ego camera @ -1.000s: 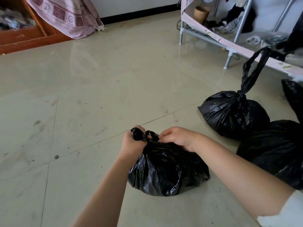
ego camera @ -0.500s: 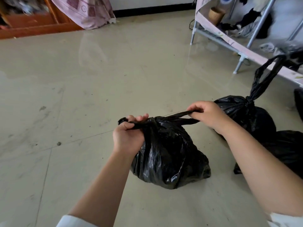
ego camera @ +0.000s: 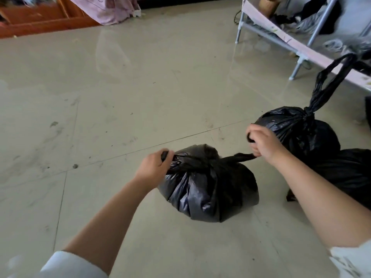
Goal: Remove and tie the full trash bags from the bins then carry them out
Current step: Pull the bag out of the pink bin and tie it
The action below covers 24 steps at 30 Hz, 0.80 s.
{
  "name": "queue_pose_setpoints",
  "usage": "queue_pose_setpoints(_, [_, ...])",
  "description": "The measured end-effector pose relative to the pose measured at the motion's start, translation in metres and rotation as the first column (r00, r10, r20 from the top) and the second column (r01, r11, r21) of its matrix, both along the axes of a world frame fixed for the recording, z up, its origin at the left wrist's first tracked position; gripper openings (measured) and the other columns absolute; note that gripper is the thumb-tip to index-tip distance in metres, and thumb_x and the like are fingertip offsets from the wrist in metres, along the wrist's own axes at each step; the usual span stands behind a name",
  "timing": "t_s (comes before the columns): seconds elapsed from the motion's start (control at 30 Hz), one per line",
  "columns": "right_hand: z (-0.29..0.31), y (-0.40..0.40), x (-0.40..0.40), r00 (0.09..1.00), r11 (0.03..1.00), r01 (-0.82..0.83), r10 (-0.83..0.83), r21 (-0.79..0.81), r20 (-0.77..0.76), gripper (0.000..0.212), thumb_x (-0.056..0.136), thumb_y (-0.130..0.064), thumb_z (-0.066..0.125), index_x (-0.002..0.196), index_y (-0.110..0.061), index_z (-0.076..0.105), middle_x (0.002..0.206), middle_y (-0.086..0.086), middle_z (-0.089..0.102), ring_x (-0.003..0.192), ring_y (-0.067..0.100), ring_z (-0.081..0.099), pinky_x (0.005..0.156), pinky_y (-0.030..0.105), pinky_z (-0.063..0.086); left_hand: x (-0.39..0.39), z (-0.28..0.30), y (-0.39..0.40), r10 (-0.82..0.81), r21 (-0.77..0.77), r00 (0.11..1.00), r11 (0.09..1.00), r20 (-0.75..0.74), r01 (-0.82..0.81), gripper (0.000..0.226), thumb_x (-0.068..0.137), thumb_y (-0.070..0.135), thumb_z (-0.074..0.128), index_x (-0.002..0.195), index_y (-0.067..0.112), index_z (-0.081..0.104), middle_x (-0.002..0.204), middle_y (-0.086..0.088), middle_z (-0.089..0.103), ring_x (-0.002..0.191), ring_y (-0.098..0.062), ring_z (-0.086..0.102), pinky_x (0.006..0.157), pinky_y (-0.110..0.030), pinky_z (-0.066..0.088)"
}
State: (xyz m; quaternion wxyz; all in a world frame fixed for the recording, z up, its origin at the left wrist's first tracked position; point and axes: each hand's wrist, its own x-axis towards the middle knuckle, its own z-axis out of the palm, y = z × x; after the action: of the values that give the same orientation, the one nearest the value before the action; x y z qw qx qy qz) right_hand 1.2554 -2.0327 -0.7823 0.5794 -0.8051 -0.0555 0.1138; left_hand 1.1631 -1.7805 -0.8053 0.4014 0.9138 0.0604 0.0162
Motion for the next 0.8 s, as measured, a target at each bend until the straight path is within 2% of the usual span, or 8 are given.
queue_pose_setpoints(0.13, [-0.025,-0.023,-0.013,0.98,0.941,0.103,-0.039,-0.324,0.197,0.019,0.076,-0.016,0.033,0.061,-0.006,0.038,0.052,0.004,0.028,0.049,0.016,0.026,0.05,0.028,0.019,-0.02,-0.03,0.024,-0.019,0.482,0.993,0.873,-0.116,0.073,0.029,0.096,0.033,0.035,0.096,0.01,0.053,0.082,-0.022,0.065,0.092,-0.034,0.053,0.067,-0.033,0.038])
queue_pose_setpoints(0.3, [-0.03,-0.019,-0.013,0.964,0.855,0.09,0.055,-0.511,0.261,0.016,0.085,0.001,0.04,0.07,-0.005,0.041,0.052,0.005,0.038,0.062,0.026,0.041,0.055,0.033,0.022,-0.021,-0.045,0.029,-0.079,0.652,0.996,0.752,-0.052,0.094,0.02,0.097,0.031,0.031,0.086,0.017,0.042,0.081,-0.012,0.07,0.082,-0.031,0.058,0.075,-0.032,0.026])
queue_pose_setpoints(0.4, [-0.031,-0.003,-0.016,0.962,0.67,-0.126,0.262,-0.731,0.074,0.009,0.083,-0.014,0.047,0.084,-0.006,0.053,0.071,0.013,0.058,0.074,0.032,0.054,0.063,0.037,0.042,-0.02,-0.054,0.026,-0.038,0.728,0.991,0.675,-0.129,0.121,0.034,0.095,0.043,0.027,0.09,0.019,0.051,0.087,-0.003,0.067,0.088,-0.024,0.059,0.083,-0.031,0.027])
queue_pose_setpoints(0.53, [-0.026,0.018,-0.018,0.869,0.282,-0.449,0.361,-0.848,-0.34,0.023,0.08,-0.029,0.051,0.063,-0.013,0.05,0.058,0.001,0.044,0.056,0.02,0.044,0.049,0.026,0.029,-0.02,-0.062,0.016,0.013,0.742,0.978,0.653,-0.21,0.151,0.06,0.089,0.06,0.02,0.083,0.021,0.065,0.093,0.001,0.063,0.099,-0.019,0.054,0.088,-0.033,0.03])
queue_pose_setpoints(0.63, [-0.025,0.023,-0.015,0.782,0.185,-0.582,0.393,-0.792,-0.483,0.033,0.079,-0.021,0.054,0.049,-0.016,0.041,0.052,0.002,0.04,0.047,0.016,0.036,0.046,0.025,0.026,-0.012,-0.066,0.0,0.164,0.63,0.928,0.771,-0.334,0.09,0.07,0.088,0.062,0.015,0.093,0.016,0.069,0.108,-0.006,0.063,0.11,-0.023,0.051,0.093,-0.038,0.031])
queue_pose_setpoints(0.7, [-0.023,0.021,-0.015,0.769,0.19,-0.596,0.417,-0.78,-0.485,0.028,0.081,-0.019,0.054,0.054,-0.013,0.047,0.057,0.003,0.043,0.049,0.015,0.037,0.046,0.024,0.028,-0.001,-0.068,-0.006,0.315,0.307,0.814,0.935,-0.488,-0.178,0.069,0.089,0.06,0.019,0.118,0.011,0.059,0.124,-0.011,0.058,0.119,-0.027,0.047,0.099,-0.04,0.032])
queue_pose_setpoints(0.77, [-0.021,0.019,-0.015,0.775,0.226,-0.591,0.425,-0.774,-0.468,0.027,0.081,-0.019,0.055,0.056,-0.013,0.049,0.058,0.002,0.043,0.053,0.016,0.039,0.047,0.024,0.028,0.004,-0.063,-0.01,0.342,-0.189,0.709,0.81,-0.616,-0.555,0.059,0.092,0.049,0.037,0.125,0.002,0.052,0.108,-0.012,0.062,0.101,-0.028,0.057,0.088,-0.029,0.039])
queue_pose_setpoints(0.8, [-0.021,0.017,-0.015,0.782,0.244,-0.582,0.43,-0.776,-0.451,0.027,0.081,-0.02,0.055,0.055,-0.015,0.049,0.06,0.003,0.044,0.057,0.018,0.041,0.047,0.024,0.028,0.006,-0.059,-0.011,0.367,-0.287,0.701,0.723,-0.611,-0.629,0.051,0.093,0.04,0.043,0.12,-0.002,0.054,0.093,-0.012,0.063,0.085,-0.026,0.059,0.076,-0.028,0.042])
